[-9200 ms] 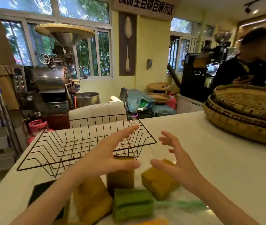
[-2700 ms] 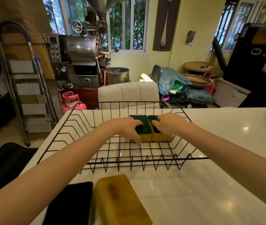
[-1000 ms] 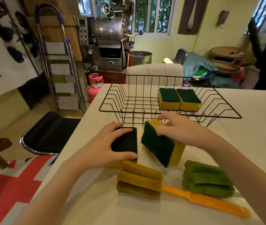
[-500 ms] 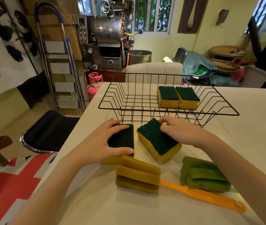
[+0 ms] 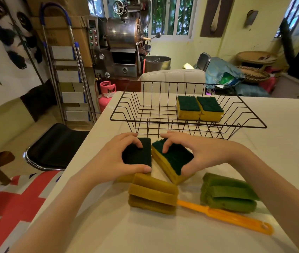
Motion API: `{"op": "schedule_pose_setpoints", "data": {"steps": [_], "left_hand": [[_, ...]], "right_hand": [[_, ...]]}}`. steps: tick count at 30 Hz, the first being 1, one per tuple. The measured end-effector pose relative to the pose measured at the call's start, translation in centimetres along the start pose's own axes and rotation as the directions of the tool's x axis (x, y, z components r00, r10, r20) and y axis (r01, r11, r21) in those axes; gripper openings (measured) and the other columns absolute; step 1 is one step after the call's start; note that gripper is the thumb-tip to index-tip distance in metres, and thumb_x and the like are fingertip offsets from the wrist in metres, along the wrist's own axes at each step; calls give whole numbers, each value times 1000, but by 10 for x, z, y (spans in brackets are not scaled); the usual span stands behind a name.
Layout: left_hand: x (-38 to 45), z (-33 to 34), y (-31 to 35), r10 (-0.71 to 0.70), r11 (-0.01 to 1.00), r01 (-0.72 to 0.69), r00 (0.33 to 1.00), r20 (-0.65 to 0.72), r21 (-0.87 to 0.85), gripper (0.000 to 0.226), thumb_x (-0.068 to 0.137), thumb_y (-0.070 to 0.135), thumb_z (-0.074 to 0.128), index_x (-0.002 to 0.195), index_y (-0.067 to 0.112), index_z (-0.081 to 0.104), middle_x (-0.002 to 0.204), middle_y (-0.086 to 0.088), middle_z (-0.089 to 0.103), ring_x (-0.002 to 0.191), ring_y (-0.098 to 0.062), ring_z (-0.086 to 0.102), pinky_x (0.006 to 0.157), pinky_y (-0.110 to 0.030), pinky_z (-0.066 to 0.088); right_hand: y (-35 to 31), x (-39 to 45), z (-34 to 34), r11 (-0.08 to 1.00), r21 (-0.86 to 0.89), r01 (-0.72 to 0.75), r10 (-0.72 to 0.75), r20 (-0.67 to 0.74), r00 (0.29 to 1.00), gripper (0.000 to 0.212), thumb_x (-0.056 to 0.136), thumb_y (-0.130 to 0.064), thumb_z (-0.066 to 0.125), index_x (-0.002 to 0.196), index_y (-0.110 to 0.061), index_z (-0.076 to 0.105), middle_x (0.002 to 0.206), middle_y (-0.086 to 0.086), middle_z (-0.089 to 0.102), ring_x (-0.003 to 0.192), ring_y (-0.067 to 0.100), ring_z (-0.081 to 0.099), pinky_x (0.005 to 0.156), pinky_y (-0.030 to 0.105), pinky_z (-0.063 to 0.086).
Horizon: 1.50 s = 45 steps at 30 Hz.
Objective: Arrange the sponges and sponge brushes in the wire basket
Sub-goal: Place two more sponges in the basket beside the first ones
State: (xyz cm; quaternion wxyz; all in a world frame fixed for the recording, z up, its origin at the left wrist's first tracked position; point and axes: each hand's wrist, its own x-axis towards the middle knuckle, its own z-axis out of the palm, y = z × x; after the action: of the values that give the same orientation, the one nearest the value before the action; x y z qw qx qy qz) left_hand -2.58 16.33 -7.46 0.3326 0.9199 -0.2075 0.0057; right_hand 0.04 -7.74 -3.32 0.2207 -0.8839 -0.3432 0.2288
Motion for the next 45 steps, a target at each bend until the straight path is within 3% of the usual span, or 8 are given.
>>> {"op": "schedule_pose_setpoints", "data": {"steps": [7, 12, 18, 24, 29, 34, 40, 45], "left_hand": [[-1, -13, -12, -1, 999, 7, 982, 186, -31, 54, 61, 49, 73, 103, 58, 41, 119, 37, 28, 112, 15, 29, 87, -8, 30], [0, -11, -11, 11, 999, -8, 997, 82, -37, 51, 59, 44, 76, 99, 55, 46, 115, 36, 35, 109, 17, 32, 81, -6, 33], [-4, -18, 0, 34, 978, -46, 997, -63, -204, 58, 50, 52, 77, 102, 46, 52, 112, 35, 48, 110, 18, 39, 82, 2, 35], [3, -34, 22, 94, 946, -125, 989, -114, -301, 58, 48, 46, 76, 102, 44, 54, 117, 33, 49, 116, 12, 40, 85, -1, 37], [50, -66, 46, 229, 926, -266, 960, -159, -269, 64, 49, 40, 78, 107, 43, 52, 120, 26, 51, 117, 7, 44, 93, -7, 37], [67, -77, 46, 208, 926, -228, 973, -98, -302, 70, 50, 26, 84, 109, 37, 48, 125, 18, 46, 117, 6, 45, 93, -13, 42], [133, -77, 26, 62, 998, -62, 998, 17, -30, 85, 55, 13, 81, 122, 32, 33, 127, 4, 41, 116, -13, 43, 93, -32, 48], [182, -69, 3, 22, 981, -42, 994, 108, 189, 98, 55, 13, 81, 133, 28, 22, 134, 1, 34, 119, -15, 36, 92, -31, 45]], "right_hand": [[4, 2, 3, 995, -100, -13, 11, -23, 1000, 62, 57, -31, 76, 106, -38, 39, 126, -8, 32, 108, 8, 32, 79, 20, 44], [3, -2, 0, 989, -138, -60, 60, -5, 998, 69, 54, -24, 78, 108, -39, 38, 118, -10, 32, 103, 9, 36, 67, 19, 46], [-1, -6, -3, 992, -122, -38, 23, -123, 992, 67, 54, -25, 79, 108, -38, 40, 109, -8, 37, 100, 13, 41, 66, 19, 46], [-9, -24, -27, 995, 20, 101, -93, -235, 968, 62, 54, -20, 78, 102, -41, 45, 115, -7, 43, 110, 14, 43, 90, 41, 49], [7, -31, -71, 972, 133, 194, -127, -397, 909, 62, 50, -27, 79, 102, -42, 49, 119, -15, 46, 113, 1, 45, 94, 26, 47], [18, -27, -77, 932, 259, 253, -112, -457, 882, 65, 47, -29, 87, 100, -42, 51, 115, -20, 48, 106, -3, 52, 76, 12, 50], [44, 0, -104, 986, 103, 132, -58, -530, 846, 62, 52, -34, 84, 100, -43, 45, 111, -25, 44, 106, -11, 43, 74, 4, 43], [65, 25, -128, 998, 14, 67, -49, -529, 847, 69, 53, -37, 83, 107, -41, 41, 113, -17, 44, 108, 2, 42, 75, 4, 36]]}}
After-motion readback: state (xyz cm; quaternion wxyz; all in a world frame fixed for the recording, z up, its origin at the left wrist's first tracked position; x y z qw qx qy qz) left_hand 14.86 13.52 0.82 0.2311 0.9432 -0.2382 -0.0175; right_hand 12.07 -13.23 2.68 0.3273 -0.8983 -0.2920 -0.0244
